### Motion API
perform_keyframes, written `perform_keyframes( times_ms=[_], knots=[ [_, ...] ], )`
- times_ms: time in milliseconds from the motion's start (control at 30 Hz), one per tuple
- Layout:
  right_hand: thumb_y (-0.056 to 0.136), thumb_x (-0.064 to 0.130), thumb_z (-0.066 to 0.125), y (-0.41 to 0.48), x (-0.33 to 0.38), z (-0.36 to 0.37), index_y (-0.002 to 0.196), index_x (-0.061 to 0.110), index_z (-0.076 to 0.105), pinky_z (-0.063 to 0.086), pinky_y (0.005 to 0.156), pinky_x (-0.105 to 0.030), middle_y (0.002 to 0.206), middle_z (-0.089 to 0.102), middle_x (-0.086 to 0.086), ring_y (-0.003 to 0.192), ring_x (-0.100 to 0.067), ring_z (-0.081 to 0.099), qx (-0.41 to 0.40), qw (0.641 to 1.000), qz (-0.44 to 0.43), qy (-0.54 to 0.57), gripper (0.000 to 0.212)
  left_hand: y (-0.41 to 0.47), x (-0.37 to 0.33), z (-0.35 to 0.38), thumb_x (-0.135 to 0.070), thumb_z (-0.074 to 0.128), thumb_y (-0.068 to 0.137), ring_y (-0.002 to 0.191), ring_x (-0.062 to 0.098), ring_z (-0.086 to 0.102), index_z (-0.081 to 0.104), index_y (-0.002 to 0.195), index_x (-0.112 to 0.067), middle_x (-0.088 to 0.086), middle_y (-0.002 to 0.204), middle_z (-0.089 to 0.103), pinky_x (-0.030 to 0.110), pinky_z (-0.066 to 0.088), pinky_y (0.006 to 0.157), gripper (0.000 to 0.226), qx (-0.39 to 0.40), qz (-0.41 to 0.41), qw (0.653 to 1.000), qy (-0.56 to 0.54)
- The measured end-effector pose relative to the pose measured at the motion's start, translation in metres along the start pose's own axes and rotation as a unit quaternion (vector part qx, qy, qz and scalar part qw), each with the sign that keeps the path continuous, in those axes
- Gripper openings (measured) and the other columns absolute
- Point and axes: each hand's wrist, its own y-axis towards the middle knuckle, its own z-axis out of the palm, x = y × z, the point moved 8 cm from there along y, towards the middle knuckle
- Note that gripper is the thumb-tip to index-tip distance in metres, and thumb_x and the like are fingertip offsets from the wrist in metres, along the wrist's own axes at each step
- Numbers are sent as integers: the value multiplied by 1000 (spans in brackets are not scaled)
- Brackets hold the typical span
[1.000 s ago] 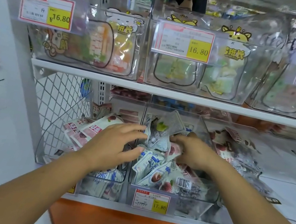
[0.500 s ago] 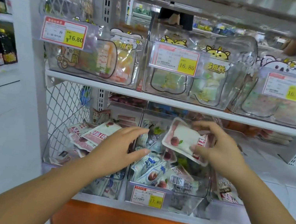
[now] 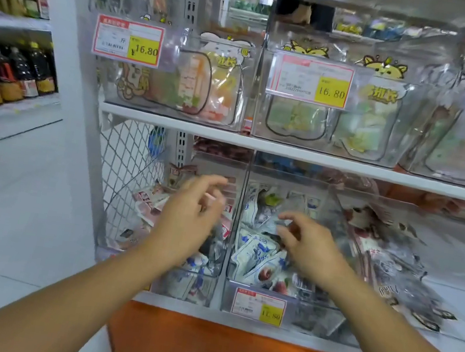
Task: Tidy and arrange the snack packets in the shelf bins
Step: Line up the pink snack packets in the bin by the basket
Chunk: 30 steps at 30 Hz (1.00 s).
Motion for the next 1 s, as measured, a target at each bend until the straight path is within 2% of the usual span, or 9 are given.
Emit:
perform_keyframes(
  times_ms=[100, 233, 367, 433, 533, 767, 833, 933, 1000],
  knots=[
    [98, 36, 51, -1, 8, 12, 120, 27, 59, 46, 69, -26, 80, 60, 17, 70, 0, 56, 17, 1000, -20, -13, 26, -17, -5, 47, -37, 53, 96, 113, 1, 43, 53, 129, -36, -17, 124, 49, 14, 33, 94, 33, 130, 94, 980, 115],
    [94, 29, 60, 3, -10, 8, 108, 25, 62, 46, 73, -25, 88, 65, 9, 80, -11, 61, 42, 999, 29, -5, 15, -19, 3, 53, -39, 57, 93, 123, 6, 35, 55, 127, -37, -18, 130, 47, 22, 27, 101, 34, 144, 127, 969, 155],
    [89, 16, 64, 7, -36, 6, 107, 14, 59, 42, 72, -25, 97, 64, -1, 95, -20, 61, 91, 983, 86, -131, 18, -18, 4, 51, -46, 56, 92, 133, 3, 29, 49, 134, -39, -18, 145, 35, 23, 25, 106, 43, 156, 128, 965, 167],
    [87, 21, 67, 9, -40, 8, 108, 17, 58, 43, 63, -25, 98, 64, -2, 86, -18, 60, 116, 977, 99, -146, 24, -17, 7, 51, -51, 54, 91, 136, 3, 26, 44, 138, -39, -19, 150, 30, 25, 24, 109, 49, 168, 117, 961, 185],
    [83, 18, 72, 12, -42, 10, 106, 21, 57, 40, 48, -20, 84, 62, 2, 66, -13, 57, 93, 987, 117, -65, 27, -17, 8, 52, -53, 54, 91, 138, 4, 25, 42, 141, -38, -17, 152, 29, 27, 23, 111, 54, 177, 115, 958, 194],
    [84, -5, 61, 6, -33, -19, 99, 24, 60, 34, 42, -22, 73, 50, -4, 48, -11, 41, 0, 982, 106, 154, 33, -15, 7, 52, -53, 55, 90, 136, 3, 24, 41, 141, -37, -18, 150, 31, 24, 22, 110, 56, 174, 116, 958, 196],
    [84, -6, 60, -1, -30, -41, 98, 27, 60, 41, 46, -27, 74, 48, -6, 53, -18, 47, -36, 973, 98, 206, 36, -14, 3, 51, -53, 55, 90, 137, 3, 24, 39, 143, -36, -17, 150, 32, 27, 23, 112, 58, 167, 117, 960, 194],
    [83, -10, 60, -15, -29, -70, 95, 28, 61, 57, 65, -44, 73, 50, -6, 75, -34, 59, -84, 949, 77, 293, 40, -11, -10, 51, -54, 55, 90, 138, 4, 24, 34, 146, -35, -17, 151, 31, 28, 23, 115, 63, 150, 123, 963, 186],
    [84, -17, 55, -27, -24, -78, 98, 19, 59, 59, 60, -33, 73, 49, -7, 80, -35, 59, -77, 924, 59, 369, 39, -10, -22, 52, -57, 56, 87, 138, 3, 24, 28, 148, -36, -18, 152, 29, 25, 22, 113, 70, 139, 115, 971, 159]
  ],
)
